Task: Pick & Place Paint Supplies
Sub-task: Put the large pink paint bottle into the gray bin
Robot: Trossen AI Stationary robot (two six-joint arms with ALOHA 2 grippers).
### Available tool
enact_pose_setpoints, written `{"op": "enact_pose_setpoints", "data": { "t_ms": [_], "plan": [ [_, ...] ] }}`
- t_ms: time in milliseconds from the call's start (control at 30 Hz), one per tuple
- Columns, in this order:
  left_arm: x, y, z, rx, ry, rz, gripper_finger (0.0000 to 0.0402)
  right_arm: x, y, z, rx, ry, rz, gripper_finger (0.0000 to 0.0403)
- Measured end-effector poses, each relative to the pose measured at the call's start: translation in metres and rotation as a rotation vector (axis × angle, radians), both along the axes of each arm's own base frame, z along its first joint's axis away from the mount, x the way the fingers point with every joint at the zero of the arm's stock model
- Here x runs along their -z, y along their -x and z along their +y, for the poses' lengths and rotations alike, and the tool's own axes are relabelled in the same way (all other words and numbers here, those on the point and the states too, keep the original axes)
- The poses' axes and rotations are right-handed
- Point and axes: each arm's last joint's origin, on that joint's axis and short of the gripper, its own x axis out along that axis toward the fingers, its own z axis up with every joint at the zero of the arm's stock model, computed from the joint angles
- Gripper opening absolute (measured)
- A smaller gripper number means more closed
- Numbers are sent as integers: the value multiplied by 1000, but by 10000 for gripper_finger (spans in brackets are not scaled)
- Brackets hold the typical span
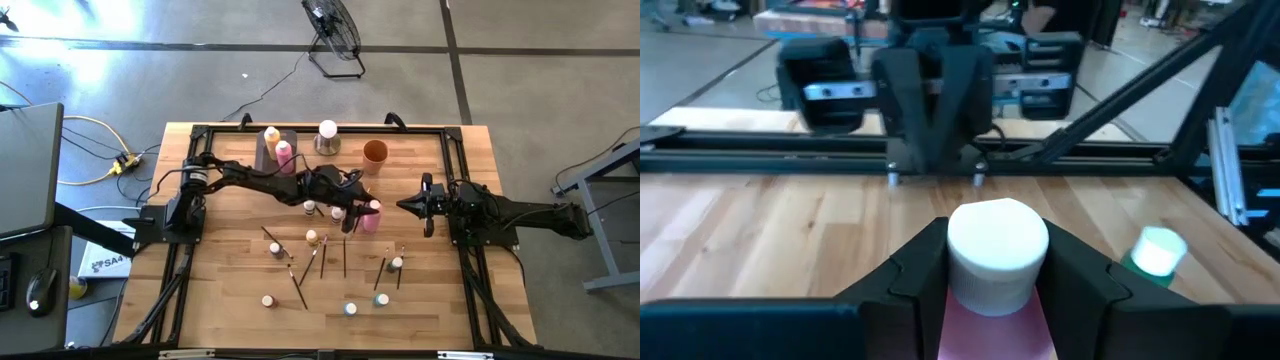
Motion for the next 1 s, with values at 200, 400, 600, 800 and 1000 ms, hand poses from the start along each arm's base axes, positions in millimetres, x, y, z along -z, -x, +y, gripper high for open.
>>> {"op": "enact_pose_setpoints", "data": {
  "t_ms": [200, 400, 600, 800, 1000],
  "plan": [
    [-19, 11, 15, -67, -3, 26, 125, 0, 0, 0, -6, -1, 0, 4],
    [-45, 25, 34, -138, -11, 8, 125, 0, 0, 0, -4, -1, 0, 4],
    [-86, 60, 63, -231, 3, 34, 125, 0, 0, 0, -5, 0, 0, 4],
    [-111, 98, 66, -347, 1, 69, 125, 0, 0, 0, -4, -1, 2, 4],
    [-129, 144, 62, -546, -54, 93, 125, 0, 0, 0, -2, -1, 2, 4]
  ]
}}
